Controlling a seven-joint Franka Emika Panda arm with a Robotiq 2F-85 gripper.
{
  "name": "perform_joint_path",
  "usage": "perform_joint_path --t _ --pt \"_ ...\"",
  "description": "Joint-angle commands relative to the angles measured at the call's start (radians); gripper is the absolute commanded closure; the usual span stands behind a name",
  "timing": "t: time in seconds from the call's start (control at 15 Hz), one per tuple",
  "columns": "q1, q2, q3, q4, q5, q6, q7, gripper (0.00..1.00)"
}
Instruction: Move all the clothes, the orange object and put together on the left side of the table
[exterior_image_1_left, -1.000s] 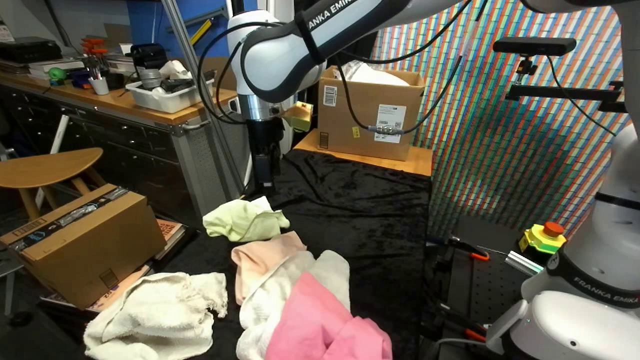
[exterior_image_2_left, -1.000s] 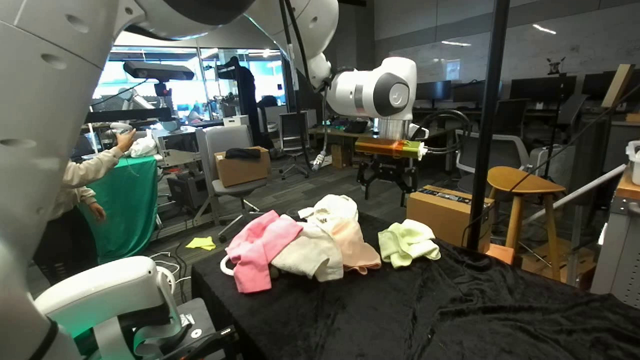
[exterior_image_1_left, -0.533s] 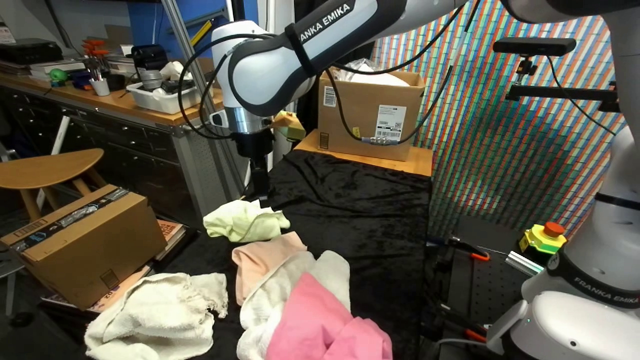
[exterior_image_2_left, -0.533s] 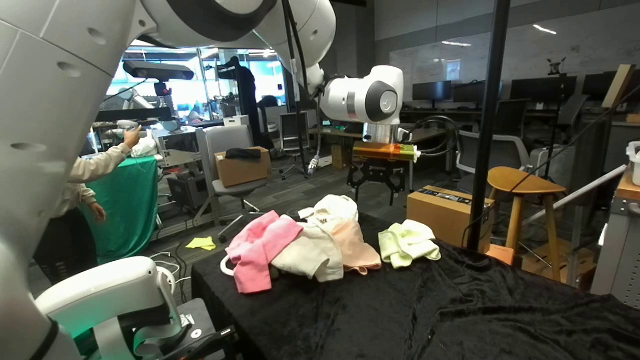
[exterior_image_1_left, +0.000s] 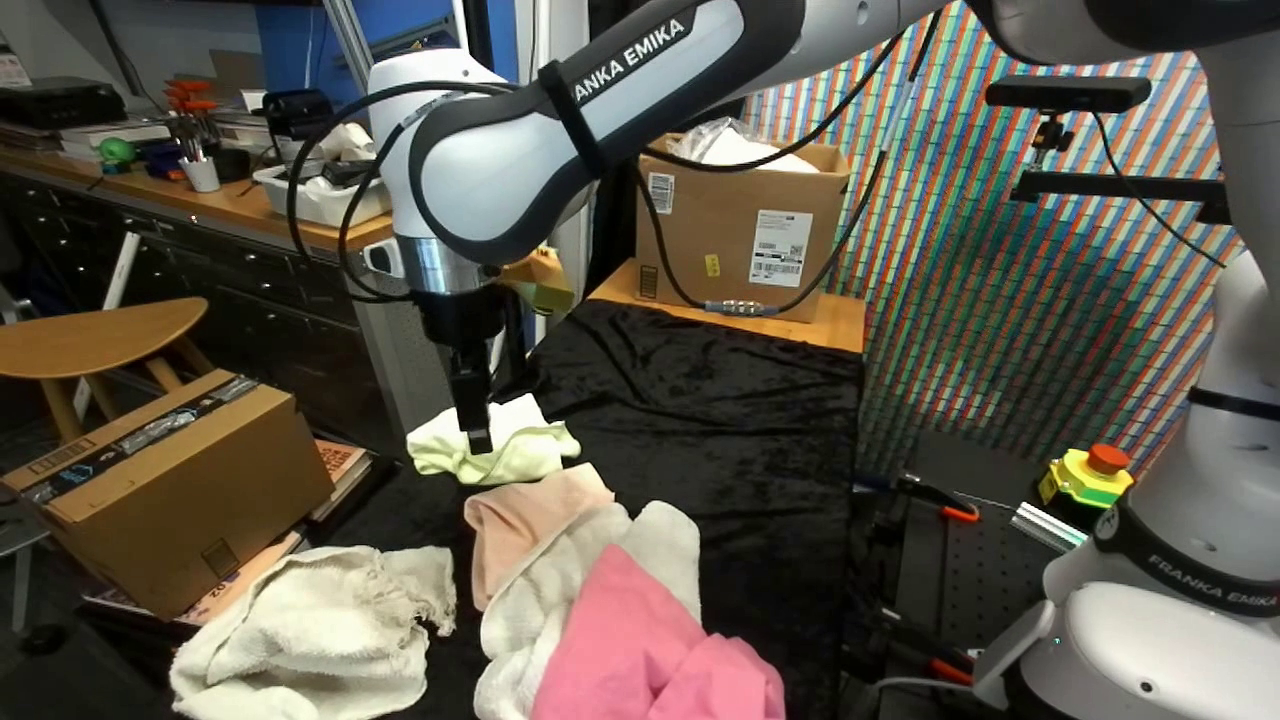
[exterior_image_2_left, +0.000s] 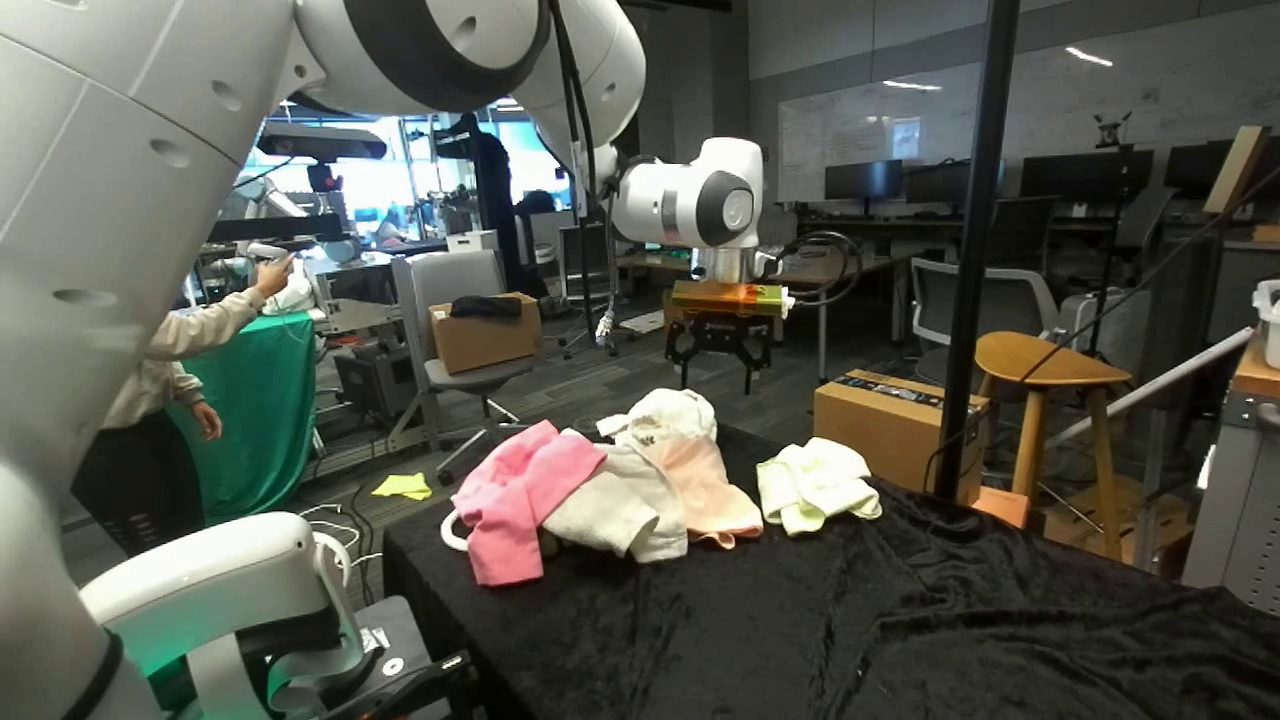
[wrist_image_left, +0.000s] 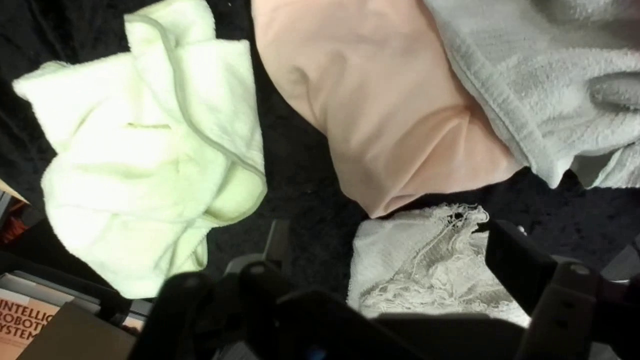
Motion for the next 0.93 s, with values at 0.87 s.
perform_joint_path --t 0.87 --pt "0.203 0.188 0.022 0.172 -0.01 0.089 0.299 0.0"
